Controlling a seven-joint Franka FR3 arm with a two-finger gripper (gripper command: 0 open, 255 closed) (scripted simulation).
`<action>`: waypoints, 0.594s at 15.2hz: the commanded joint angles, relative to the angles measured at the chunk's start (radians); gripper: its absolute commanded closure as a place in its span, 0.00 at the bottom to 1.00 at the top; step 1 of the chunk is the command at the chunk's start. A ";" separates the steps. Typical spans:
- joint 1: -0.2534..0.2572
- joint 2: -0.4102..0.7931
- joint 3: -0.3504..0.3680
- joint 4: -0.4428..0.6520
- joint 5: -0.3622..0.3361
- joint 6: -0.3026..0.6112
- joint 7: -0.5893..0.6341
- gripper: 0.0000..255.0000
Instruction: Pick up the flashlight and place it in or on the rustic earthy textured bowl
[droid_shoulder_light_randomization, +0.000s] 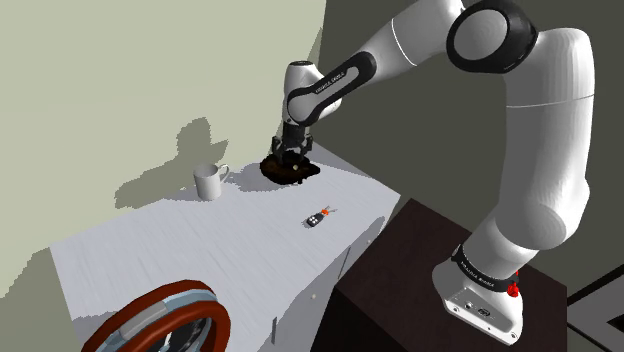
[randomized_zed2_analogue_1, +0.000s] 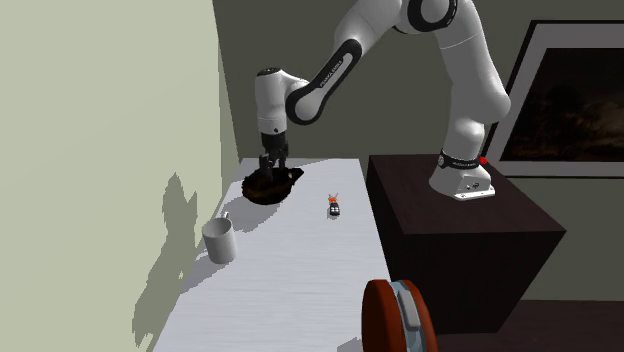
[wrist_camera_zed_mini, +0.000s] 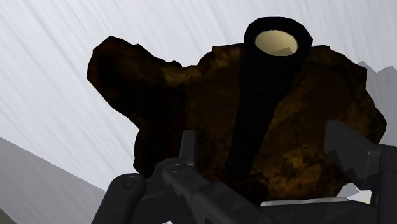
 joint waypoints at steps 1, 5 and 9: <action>0.000 0.000 0.000 0.000 0.000 0.000 0.000 0.00; -0.007 -0.045 0.009 0.004 0.013 -0.049 -0.008 0.00; -0.012 -0.083 0.015 0.012 0.024 -0.094 -0.015 0.00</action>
